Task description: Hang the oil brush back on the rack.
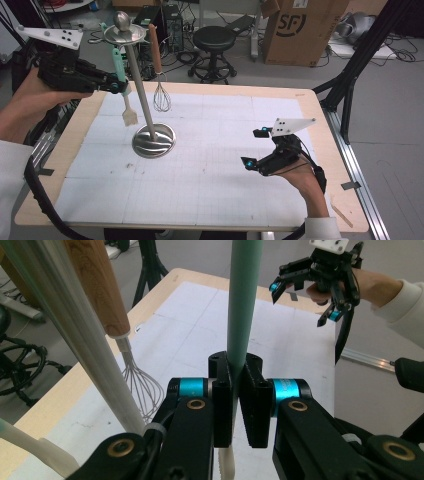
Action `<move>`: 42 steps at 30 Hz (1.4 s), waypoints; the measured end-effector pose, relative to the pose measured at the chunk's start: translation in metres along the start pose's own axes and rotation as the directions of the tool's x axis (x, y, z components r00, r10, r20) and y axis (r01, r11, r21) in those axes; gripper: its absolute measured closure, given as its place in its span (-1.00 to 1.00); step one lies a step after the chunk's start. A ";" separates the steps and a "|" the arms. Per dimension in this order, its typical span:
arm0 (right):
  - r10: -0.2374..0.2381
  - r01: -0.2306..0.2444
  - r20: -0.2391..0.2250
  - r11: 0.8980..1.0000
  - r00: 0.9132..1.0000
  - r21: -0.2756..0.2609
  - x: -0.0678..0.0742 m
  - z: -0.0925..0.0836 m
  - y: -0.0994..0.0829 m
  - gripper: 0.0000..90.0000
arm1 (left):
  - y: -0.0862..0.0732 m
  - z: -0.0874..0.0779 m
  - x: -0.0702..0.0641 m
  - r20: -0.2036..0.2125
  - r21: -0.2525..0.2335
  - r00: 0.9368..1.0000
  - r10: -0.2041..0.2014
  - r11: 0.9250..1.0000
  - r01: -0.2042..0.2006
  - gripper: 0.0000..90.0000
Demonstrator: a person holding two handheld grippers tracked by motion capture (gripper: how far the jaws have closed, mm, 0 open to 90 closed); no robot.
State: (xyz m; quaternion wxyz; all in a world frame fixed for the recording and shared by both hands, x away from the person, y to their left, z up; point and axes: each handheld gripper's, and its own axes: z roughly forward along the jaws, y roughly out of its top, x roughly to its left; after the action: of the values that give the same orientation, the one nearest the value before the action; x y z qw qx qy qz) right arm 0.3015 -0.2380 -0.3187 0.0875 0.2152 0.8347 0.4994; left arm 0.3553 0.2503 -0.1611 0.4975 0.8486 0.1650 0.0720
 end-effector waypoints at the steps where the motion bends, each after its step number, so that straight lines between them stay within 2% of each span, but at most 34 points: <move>1: -0.001 0.001 0.000 1.000 1.000 -0.006 -0.001 -0.001 0.000 -1.00 | 0.000 0.000 0.001 0.001 0.000 1.000 -0.004 1.000 0.004 0.87; 9: 0.005 -0.005 0.007 1.000 1.000 -0.004 -0.001 -0.005 -0.001 -1.00 | 0.000 0.002 0.009 0.008 0.006 1.000 -0.015 1.000 0.015 0.87; 15: 0.005 -0.005 0.008 1.000 1.000 -0.001 -0.001 -0.005 -0.001 -1.00 | -0.001 0.001 0.012 0.039 0.003 0.999 -0.022 1.000 0.022 0.88; 25: 0.005 -0.005 0.008 1.000 1.000 0.003 -0.001 -0.002 0.001 -1.00 | -0.003 -0.003 0.015 0.058 0.003 0.998 -0.011 1.000 0.011 0.88; 31: 0.002 -0.003 0.009 1.000 1.000 0.005 -0.001 -0.002 0.001 -1.00 | -0.004 -0.004 0.017 0.057 0.000 0.998 -0.012 1.000 0.012 0.88; 35: -0.004 0.004 0.010 1.000 1.000 0.004 -0.001 -0.002 0.001 -1.00 | -0.004 -0.004 0.018 0.072 0.002 0.997 -0.008 1.000 0.008 0.88; 42: -0.003 0.003 0.007 1.000 1.000 0.003 -0.001 0.000 0.003 -1.00 | 0.000 0.002 0.016 0.060 0.006 0.998 -0.004 1.000 0.004 0.89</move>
State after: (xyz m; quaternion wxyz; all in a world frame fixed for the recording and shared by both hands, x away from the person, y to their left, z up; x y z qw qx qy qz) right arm 0.3029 -0.2375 -0.3159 0.0907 0.2159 0.8355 0.4971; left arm 0.3706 0.2544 -0.1629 0.4998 0.8515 0.1519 0.0448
